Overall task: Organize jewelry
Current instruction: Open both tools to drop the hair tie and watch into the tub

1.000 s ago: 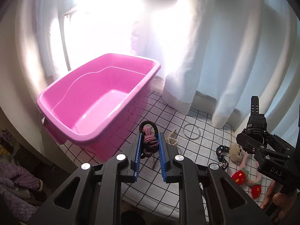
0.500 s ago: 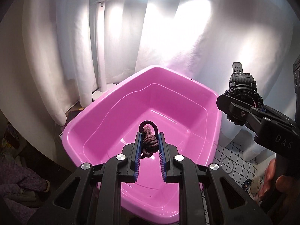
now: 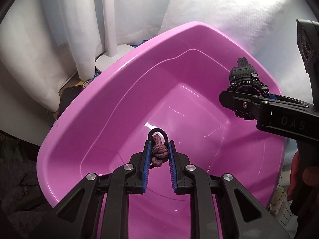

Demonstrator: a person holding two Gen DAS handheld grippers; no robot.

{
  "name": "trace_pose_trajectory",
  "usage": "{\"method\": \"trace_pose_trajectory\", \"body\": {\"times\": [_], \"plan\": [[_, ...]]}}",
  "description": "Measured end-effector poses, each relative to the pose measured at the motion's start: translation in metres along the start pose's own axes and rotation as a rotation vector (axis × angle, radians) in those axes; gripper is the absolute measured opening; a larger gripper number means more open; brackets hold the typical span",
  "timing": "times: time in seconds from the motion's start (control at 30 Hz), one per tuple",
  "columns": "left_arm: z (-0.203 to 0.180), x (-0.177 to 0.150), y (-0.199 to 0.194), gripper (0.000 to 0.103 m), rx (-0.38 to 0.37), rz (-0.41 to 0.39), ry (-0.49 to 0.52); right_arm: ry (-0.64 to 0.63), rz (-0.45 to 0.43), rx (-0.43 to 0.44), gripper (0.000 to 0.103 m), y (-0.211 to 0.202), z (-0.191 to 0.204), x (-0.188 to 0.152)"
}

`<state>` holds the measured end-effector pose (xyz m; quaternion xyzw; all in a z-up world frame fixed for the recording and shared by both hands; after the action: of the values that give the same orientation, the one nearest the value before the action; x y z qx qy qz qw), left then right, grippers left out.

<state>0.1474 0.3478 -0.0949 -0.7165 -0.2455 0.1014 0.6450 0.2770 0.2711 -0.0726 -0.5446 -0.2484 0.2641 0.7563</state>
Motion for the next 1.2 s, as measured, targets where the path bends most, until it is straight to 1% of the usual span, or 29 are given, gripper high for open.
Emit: {"method": "trace_pose_trajectory", "body": {"times": [0.1, 0.17, 0.27, 0.33, 0.37, 0.5, 0.6, 0.67, 0.73, 0.77, 0.8, 0.97, 1.0, 1.2], "plan": [[0.003, 0.002, 0.009, 0.018, 0.006, 0.037, -0.014, 0.015, 0.092, -0.002, 0.071, 0.018, -0.006, 0.0], [0.005, 0.001, 0.014, 0.018, 0.008, 0.066, -0.033, 0.018, 0.13, -0.011, 0.071, 0.028, -0.008, 0.008], [0.009, 0.001, 0.024, 0.018, 0.008, 0.105, -0.047, 0.024, 0.177, -0.02, 0.071, 0.039, -0.012, 0.005], [0.011, 0.001, 0.029, 0.018, 0.007, 0.126, -0.052, 0.031, 0.203, -0.021, 0.071, 0.046, -0.013, 0.009], [0.011, 0.0, 0.03, 0.018, 0.006, 0.134, -0.052, 0.032, 0.218, -0.024, 0.071, 0.049, -0.01, 0.005], [0.013, 0.0, 0.038, 0.019, 0.025, 0.173, -0.044, 0.037, 0.231, -0.034, 0.071, 0.05, -0.011, 0.007], [0.015, -0.001, 0.042, 0.021, 0.034, 0.199, -0.05, 0.059, 0.259, -0.034, 0.071, 0.053, -0.011, 0.005], [0.017, -0.001, 0.043, 0.03, 0.05, 0.203, -0.051, 0.078, 0.283, -0.045, 0.071, 0.056, -0.016, 0.006], [0.016, 0.0, 0.04, 0.055, 0.051, 0.19, -0.045, 0.097, 0.281, -0.038, 0.072, 0.058, -0.018, 0.01], [0.016, 0.0, 0.037, 0.062, 0.061, 0.178, -0.043, 0.097, 0.277, -0.034, 0.072, 0.059, -0.018, 0.012], [0.017, 0.003, 0.035, 0.066, 0.061, 0.164, -0.045, 0.095, 0.272, -0.04, 0.072, 0.061, -0.018, 0.013], [0.018, 0.001, 0.033, 0.066, 0.07, 0.155, -0.053, 0.095, 0.25, -0.042, 0.072, 0.059, -0.02, 0.016], [0.018, 0.001, 0.032, 0.066, 0.074, 0.15, -0.053, 0.096, 0.248, -0.04, 0.072, 0.052, -0.019, 0.013], [0.018, -0.001, 0.028, 0.066, 0.076, 0.134, -0.057, 0.096, 0.232, -0.024, 0.072, 0.047, -0.019, 0.01]]}}
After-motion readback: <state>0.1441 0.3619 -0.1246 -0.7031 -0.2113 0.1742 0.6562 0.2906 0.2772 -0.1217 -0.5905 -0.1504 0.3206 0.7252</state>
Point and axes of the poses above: each gripper's, at about its wrist camera, not at the fingertips, and y roughly the way its jaws point, z to its left, x to its top, the point moved 10 cm from there along y, roughly the way its jaws point, and after that the axes turned 12 degrees about z, right-handed, at the moved point
